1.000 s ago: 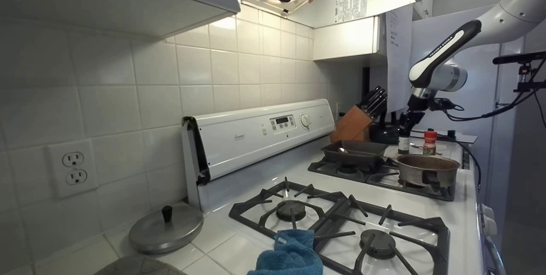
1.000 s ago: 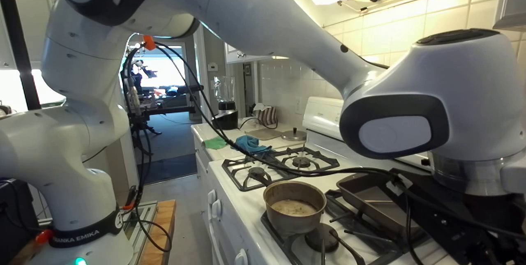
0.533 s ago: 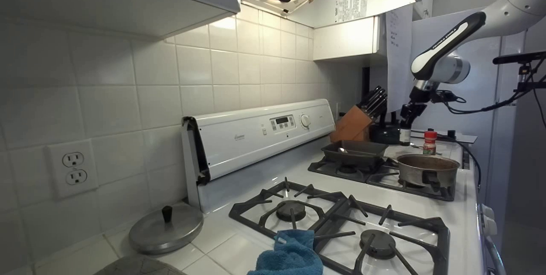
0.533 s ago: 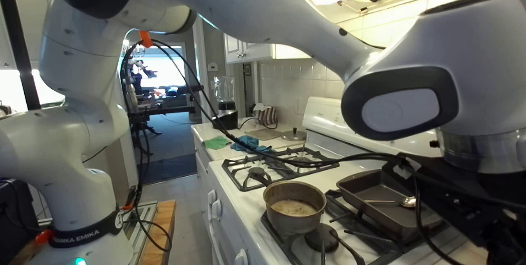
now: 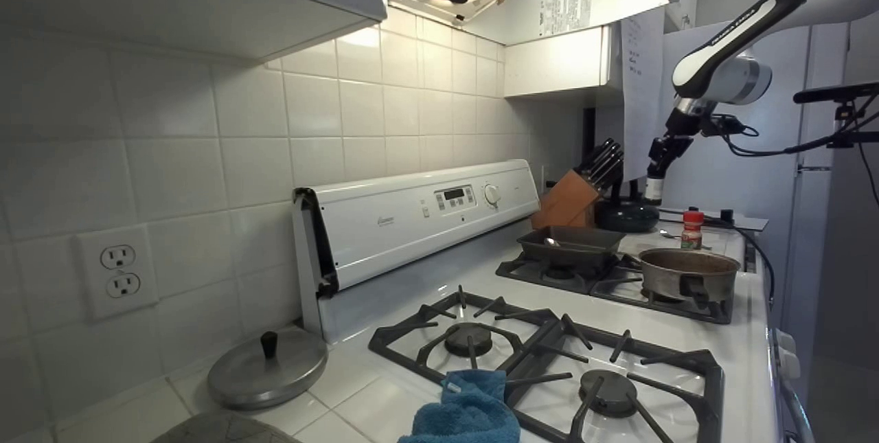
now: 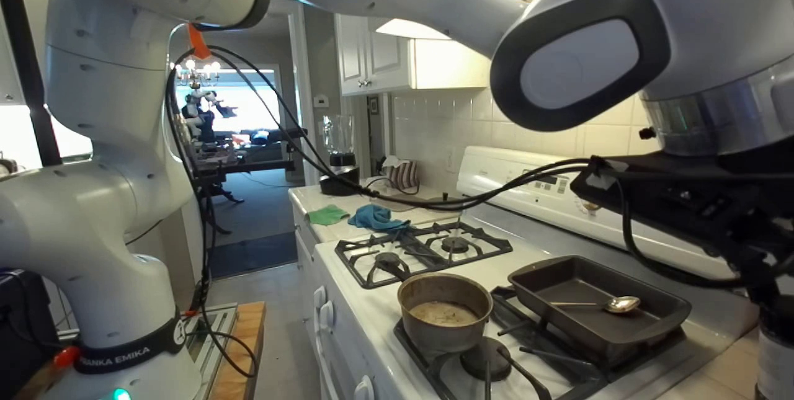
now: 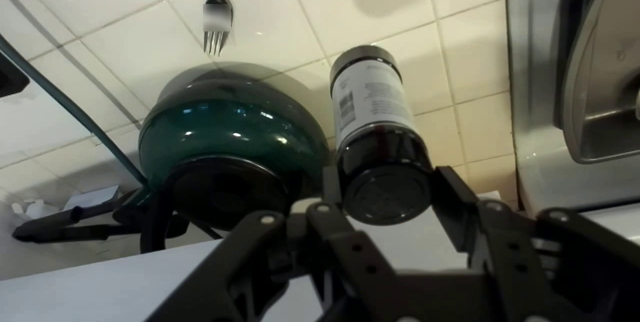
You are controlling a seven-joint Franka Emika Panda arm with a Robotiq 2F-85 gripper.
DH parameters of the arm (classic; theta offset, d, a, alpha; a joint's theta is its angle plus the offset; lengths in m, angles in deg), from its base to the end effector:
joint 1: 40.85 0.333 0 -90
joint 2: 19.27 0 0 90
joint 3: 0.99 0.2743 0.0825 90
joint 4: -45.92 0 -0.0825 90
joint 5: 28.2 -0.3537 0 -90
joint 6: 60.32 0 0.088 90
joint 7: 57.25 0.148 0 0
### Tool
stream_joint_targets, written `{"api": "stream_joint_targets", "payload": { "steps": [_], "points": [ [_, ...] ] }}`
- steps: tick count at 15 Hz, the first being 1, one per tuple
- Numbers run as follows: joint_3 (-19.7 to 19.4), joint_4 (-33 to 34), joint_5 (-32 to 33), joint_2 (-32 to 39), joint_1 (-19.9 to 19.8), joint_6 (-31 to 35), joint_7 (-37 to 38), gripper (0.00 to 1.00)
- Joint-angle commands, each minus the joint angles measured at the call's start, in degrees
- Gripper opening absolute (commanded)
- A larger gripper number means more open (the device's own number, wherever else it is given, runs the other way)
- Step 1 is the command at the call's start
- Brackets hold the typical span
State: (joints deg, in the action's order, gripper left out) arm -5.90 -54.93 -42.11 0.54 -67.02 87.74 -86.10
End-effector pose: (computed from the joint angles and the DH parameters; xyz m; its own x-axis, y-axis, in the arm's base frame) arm 0.5706 -0.3380 0.3636 0.8642 -0.1615 0.4765 -0.2145 -0.9750 0.0585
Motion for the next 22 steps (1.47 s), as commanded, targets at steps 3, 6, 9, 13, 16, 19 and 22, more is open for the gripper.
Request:
{"api": "stream_joint_targets", "payload": {
  "steps": [3,6,9,13,16,19,22],
  "points": [
    [-3.1,-7.0,4.0,-7.6,2.7,-1.5,1.7,0.24],
    [-4.1,-9.2,4.7,-9.9,3.3,-3.4,1.4,0.24],
    [-4.9,-11.6,4.4,-12.1,3.9,-4.1,1.2,0.24],
    [-5.7,-14.8,3.0,-14.4,4.3,-3.2,0.3,0.24],
    [-6.2,-16.5,2.7,-15.7,4.5,-3.1,0.0,0.24],
    [-6.9,-17.8,2.3,-16.5,4.8,-2.8,0.0,0.24],
    [-7.5,-18.3,1.9,-16.5,5.0,-2.3,0.2,0.24]
  ]
}}
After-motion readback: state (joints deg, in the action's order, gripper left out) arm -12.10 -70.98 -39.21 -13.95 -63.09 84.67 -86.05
